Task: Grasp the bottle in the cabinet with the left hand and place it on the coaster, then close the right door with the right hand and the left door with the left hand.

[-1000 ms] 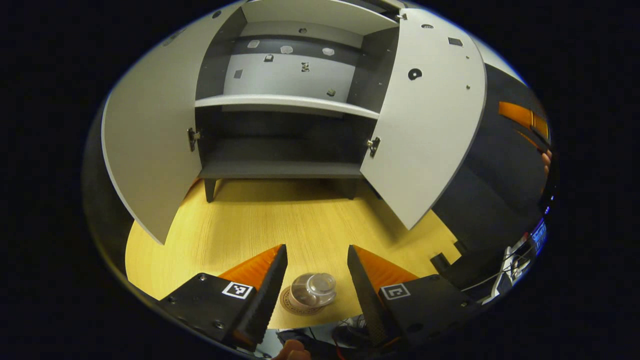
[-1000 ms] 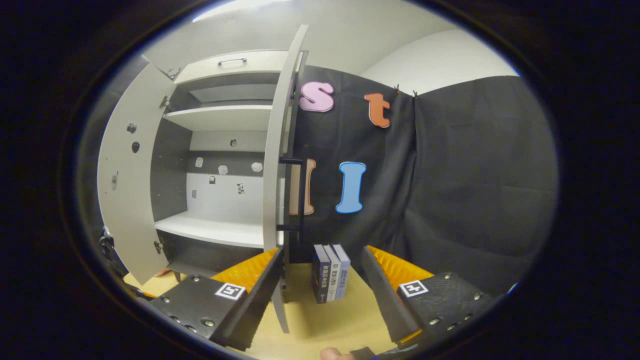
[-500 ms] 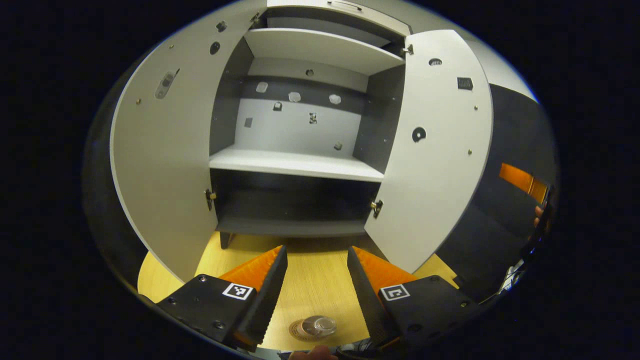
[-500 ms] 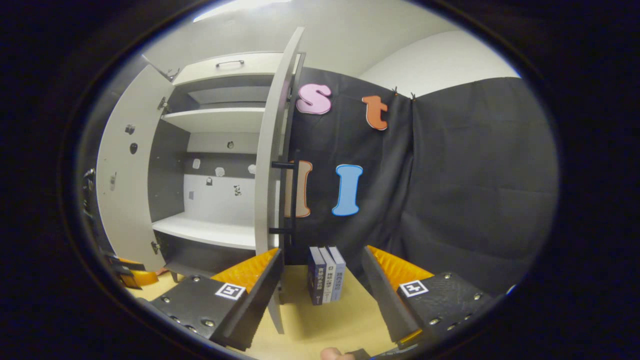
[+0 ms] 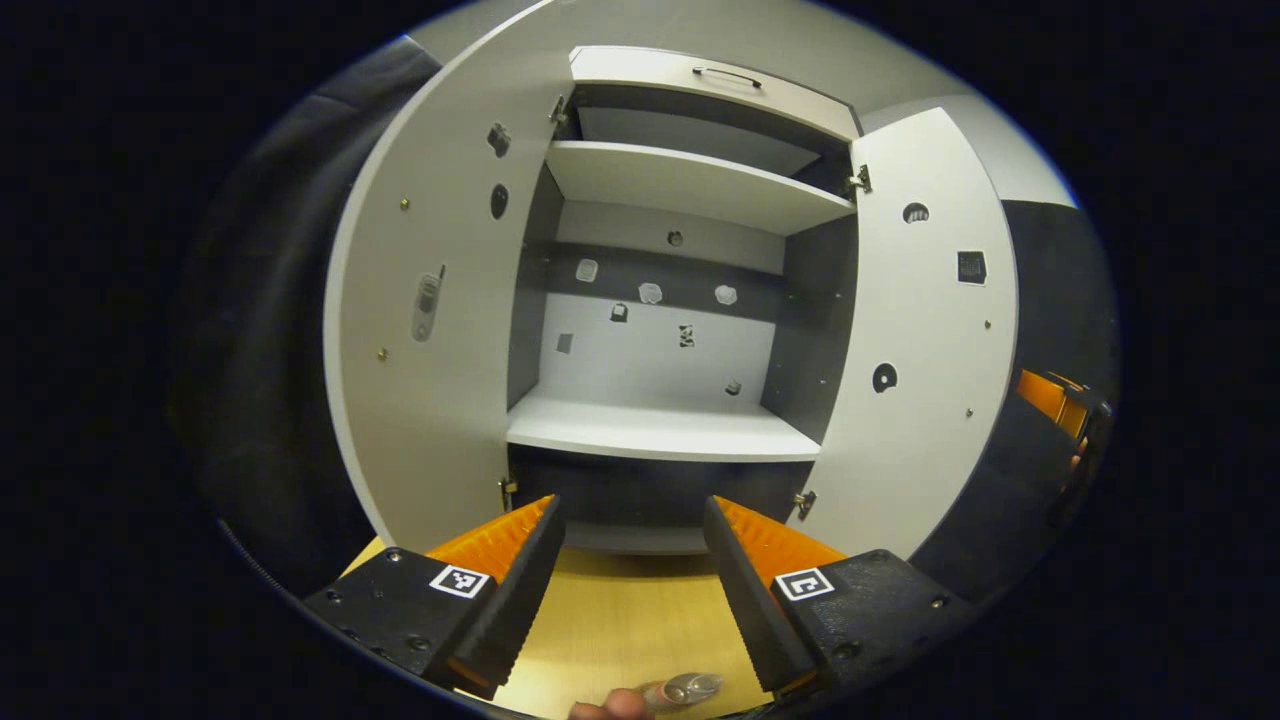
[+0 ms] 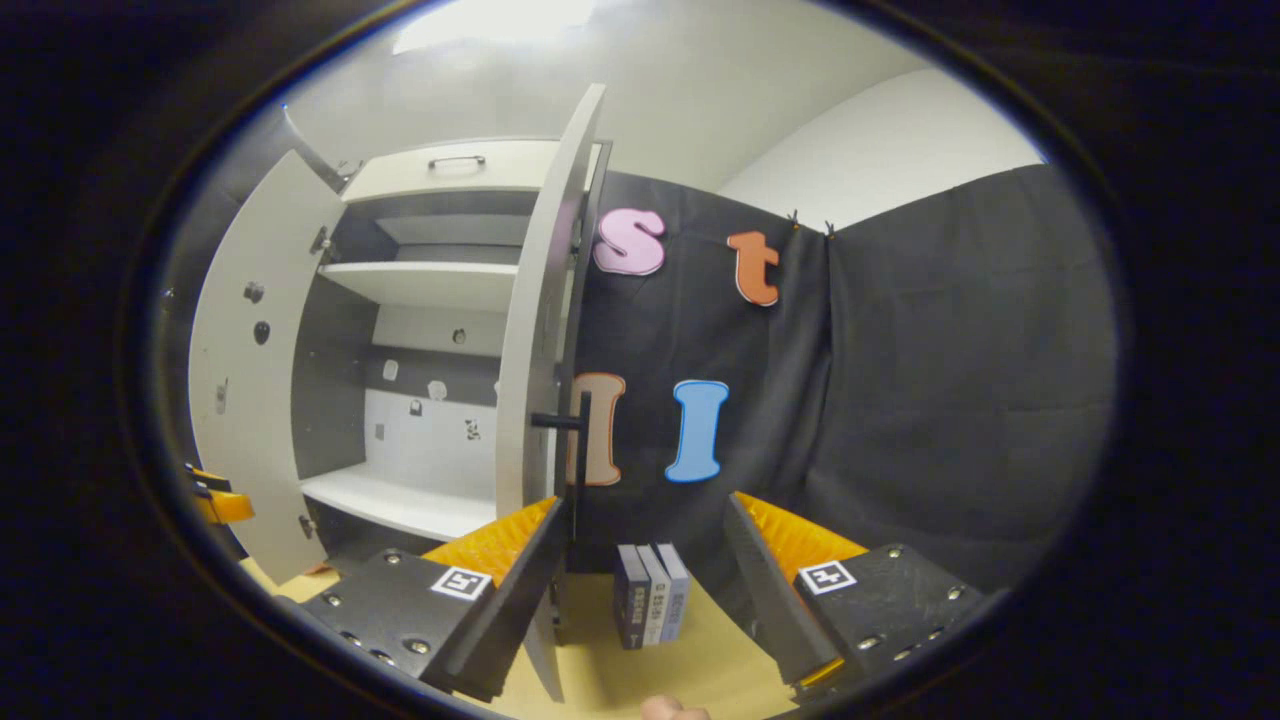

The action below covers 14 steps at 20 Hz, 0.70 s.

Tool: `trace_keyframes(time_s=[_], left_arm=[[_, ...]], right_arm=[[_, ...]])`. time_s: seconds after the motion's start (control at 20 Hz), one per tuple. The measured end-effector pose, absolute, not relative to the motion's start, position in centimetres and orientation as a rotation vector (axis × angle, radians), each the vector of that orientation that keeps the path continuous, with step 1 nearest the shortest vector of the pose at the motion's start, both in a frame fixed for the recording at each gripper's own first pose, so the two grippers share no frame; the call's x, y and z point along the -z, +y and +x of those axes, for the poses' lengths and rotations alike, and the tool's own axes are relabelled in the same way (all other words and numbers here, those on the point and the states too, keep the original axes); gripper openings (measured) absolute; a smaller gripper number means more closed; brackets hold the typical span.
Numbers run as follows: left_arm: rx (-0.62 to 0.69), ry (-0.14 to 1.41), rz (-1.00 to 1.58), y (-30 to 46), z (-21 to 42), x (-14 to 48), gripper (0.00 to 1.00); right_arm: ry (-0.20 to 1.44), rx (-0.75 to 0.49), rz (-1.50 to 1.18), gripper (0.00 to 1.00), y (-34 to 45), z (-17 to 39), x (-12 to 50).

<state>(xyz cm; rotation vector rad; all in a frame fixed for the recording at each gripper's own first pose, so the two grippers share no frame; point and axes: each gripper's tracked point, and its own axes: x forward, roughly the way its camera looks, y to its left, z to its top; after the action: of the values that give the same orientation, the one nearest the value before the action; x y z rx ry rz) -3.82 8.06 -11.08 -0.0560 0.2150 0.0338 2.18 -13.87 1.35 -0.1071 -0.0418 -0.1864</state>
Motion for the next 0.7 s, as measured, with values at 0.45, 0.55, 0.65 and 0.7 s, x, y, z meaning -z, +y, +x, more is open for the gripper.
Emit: trace_keyframes(time_s=[0.45,0.55,0.65,0.7], left_arm=[[-0.143,0.142,-0.049,12.1,-4.7,8.2,0.88],[-0.153,0.143,-0.052,12.6,-4.8,8.2,0.88],[-0.156,0.146,-0.057,12.8,-4.6,8.4,0.88],[-0.154,0.144,-0.062,12.9,-4.6,8.3,0.88]], right_arm=[[-0.041,0.124,-0.057,0.95,-12.6,4.3,-1.5],[-0.04,0.101,-0.073,0.95,-12.1,4.4,-1.6],[-0.037,0.081,-0.076,0.95,-11.4,4.5,-1.6],[-0.036,0.069,-0.071,0.95,-10.8,4.5,-1.6]])
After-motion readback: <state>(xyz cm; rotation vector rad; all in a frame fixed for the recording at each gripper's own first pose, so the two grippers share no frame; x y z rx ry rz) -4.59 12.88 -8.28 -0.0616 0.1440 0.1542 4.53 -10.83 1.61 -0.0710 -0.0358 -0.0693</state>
